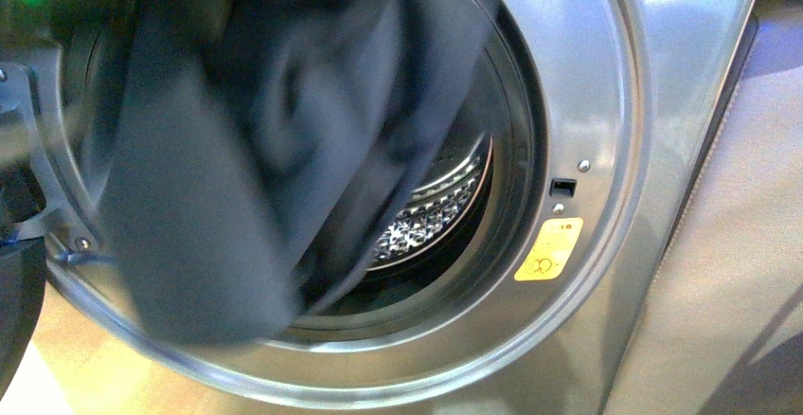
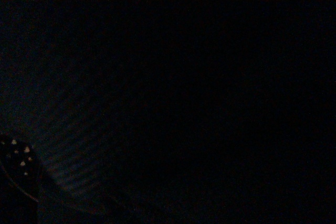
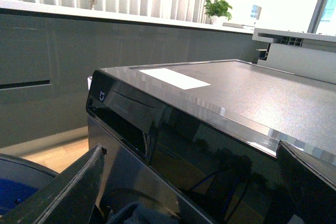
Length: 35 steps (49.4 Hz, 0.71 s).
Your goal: Put clothes into washing machine
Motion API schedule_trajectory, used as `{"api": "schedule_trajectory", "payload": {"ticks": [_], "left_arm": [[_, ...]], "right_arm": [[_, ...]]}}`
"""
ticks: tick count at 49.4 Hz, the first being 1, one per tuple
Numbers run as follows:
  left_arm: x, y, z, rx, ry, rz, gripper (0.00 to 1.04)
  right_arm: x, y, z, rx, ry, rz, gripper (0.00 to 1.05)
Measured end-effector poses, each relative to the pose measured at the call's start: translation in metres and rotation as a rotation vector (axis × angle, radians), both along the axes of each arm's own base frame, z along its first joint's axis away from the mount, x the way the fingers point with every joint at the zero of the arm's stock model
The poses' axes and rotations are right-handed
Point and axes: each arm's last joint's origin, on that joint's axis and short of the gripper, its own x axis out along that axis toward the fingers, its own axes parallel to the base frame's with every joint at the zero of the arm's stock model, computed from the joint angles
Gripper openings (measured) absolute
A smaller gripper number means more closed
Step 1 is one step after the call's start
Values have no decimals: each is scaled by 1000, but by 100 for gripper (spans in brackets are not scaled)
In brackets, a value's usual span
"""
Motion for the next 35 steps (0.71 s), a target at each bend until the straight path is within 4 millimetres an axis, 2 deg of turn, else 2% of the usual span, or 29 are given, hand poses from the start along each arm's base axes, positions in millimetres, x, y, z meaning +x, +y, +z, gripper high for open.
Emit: {"api": "schedule_trajectory", "payload": {"ticks": [24, 29, 35], "left_arm": [[26, 8, -58, 27, 145, 24, 6], [37, 8, -62, 30, 157, 40, 6], [62, 5, -71, 43, 178, 74, 6]], "right_arm": [[0, 0, 0, 0, 0, 0, 97], [0, 0, 0, 0, 0, 0, 97], [0, 0, 0, 0, -1, 0, 97]]}}
